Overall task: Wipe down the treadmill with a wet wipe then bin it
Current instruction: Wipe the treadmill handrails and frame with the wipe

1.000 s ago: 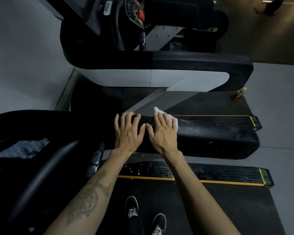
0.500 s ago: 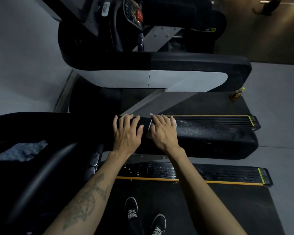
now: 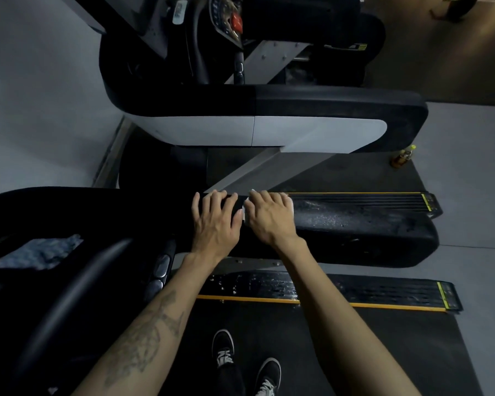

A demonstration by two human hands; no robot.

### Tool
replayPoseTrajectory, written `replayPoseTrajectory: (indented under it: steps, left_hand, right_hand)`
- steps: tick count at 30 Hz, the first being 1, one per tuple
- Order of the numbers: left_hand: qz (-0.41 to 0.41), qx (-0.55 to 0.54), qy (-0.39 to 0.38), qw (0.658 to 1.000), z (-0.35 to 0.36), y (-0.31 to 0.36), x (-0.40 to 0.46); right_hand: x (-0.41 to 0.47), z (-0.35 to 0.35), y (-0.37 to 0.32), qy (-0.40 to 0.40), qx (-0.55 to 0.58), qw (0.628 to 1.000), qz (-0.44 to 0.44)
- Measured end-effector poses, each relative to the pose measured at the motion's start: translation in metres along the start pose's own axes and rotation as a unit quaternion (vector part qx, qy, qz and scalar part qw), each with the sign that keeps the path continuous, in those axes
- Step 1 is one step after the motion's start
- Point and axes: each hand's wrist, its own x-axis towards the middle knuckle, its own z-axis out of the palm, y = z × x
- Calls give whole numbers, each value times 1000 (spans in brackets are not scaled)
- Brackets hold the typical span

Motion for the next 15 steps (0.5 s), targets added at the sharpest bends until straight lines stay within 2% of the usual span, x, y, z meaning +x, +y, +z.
replayPoseTrajectory:
  steps: [3,5,8,10,12,15]
  left_hand:
    - [2,-4,2,1000,-1,0,-1]
    - [3,-5,2,1000,0,0,0]
    - [1,7,6,1000,1,0,-1]
    - [1,11,7,1000,2,0,-1]
    - [1,9,7,1000,3,0,-1]
    - [2,9,7,1000,2,0,-1]
  right_hand:
    - [-27,-1,17,81,33,995,-48]
    - [-36,0,31,100,28,994,-29]
    - [-18,0,27,56,17,996,68]
    - [-1,0,15,13,6,995,101]
    - [4,2,11,8,-2,997,82]
    - [-18,-2,24,68,24,997,-19]
